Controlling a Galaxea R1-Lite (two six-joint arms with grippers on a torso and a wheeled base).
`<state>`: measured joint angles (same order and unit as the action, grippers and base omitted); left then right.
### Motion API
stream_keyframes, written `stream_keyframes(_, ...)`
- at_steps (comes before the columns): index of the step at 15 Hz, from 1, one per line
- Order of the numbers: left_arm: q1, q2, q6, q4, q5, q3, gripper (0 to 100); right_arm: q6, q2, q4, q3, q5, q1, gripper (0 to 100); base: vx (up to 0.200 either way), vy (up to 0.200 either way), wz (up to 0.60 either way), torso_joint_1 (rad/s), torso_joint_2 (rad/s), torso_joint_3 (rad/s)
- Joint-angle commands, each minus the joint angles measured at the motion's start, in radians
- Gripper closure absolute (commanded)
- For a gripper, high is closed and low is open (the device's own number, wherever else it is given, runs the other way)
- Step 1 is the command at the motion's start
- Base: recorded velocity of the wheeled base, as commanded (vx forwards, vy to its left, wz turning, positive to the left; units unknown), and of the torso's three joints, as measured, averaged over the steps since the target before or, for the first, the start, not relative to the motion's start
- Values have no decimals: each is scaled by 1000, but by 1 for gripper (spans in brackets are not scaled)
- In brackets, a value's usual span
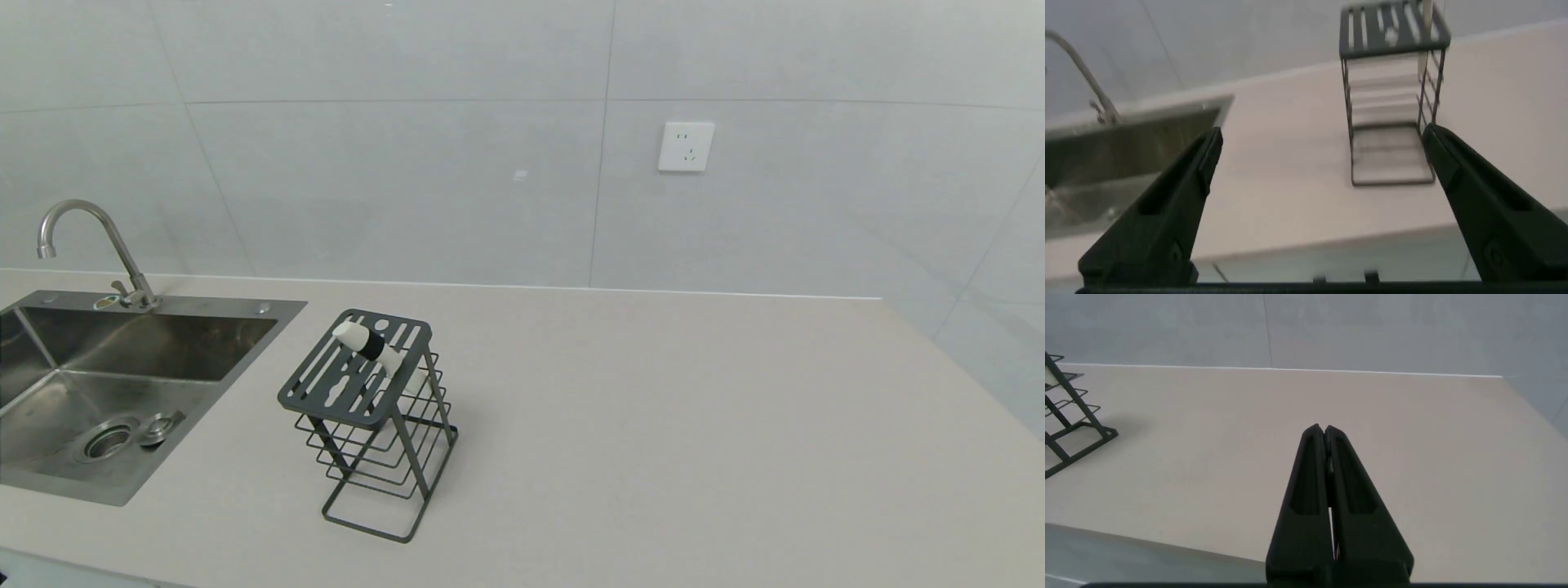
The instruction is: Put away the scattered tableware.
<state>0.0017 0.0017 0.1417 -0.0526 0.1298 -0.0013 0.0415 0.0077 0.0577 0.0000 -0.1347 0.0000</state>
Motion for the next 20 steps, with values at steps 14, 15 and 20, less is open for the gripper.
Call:
stream_keyframes(14,0,-2,-119,53,-113,1,0,-54,2,-7,0,10,0,100,0,0,0,0,0,0)
stream_keyframes(15,0,-2,-119,53,-113,1,0,-72,2,-41,0,46,0,100,0,0,0,0,0,0)
stream_keyframes(20,0,-2,-123,53,-113,1,0,-35,2,-65,-3,116,0,100,0,0,0,0,0,0)
